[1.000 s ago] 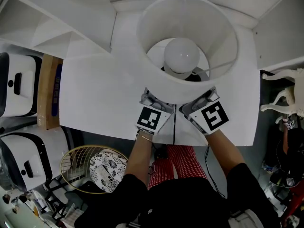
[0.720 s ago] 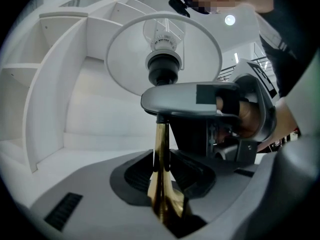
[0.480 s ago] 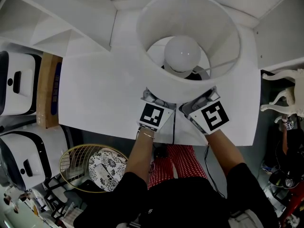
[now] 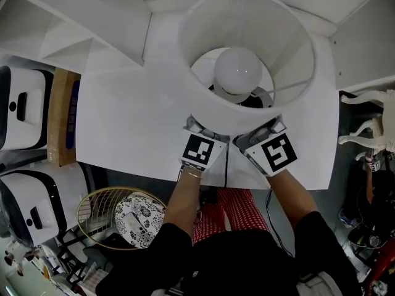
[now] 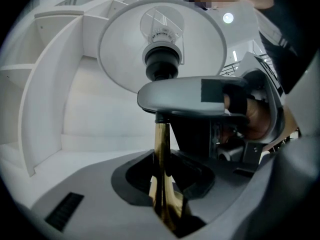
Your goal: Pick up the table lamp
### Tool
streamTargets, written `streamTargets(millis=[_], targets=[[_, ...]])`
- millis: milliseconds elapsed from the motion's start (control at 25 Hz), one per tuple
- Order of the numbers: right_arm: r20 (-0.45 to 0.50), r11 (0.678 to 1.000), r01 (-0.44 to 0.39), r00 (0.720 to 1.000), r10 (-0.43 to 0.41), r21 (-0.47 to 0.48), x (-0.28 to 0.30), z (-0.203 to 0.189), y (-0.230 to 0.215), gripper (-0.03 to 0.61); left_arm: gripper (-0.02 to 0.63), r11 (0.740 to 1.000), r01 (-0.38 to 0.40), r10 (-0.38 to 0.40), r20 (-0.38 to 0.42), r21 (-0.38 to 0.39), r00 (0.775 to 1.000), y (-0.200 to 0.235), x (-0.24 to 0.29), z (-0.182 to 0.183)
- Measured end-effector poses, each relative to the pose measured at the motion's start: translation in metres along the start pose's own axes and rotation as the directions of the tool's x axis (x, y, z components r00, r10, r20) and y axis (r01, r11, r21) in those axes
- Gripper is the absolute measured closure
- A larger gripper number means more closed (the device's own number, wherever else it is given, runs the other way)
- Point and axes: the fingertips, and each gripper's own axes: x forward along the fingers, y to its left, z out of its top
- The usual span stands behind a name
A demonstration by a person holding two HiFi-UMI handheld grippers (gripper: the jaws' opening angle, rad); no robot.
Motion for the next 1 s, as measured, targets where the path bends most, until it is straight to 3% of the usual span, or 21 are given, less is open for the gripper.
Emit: streamTargets(millis=[480, 1000], targets=[[0.034, 1.0, -0.006, 0.999, 0.006, -0.011, -0.005, 0.01, 0.005, 0.506, 0.518, 1.0, -0.014, 0.014, -0.01, 0.007, 1.0, -0.004, -0.006, 0.006], [0.045, 0.999, -0.01, 0.999, 0.011, -0.035, -0.007, 0.044, 0.016, 0.506, 0.518, 1.0, -0.009, 0.008, 0.022, 0.014, 1.0, -0.009, -0.017, 0.04]])
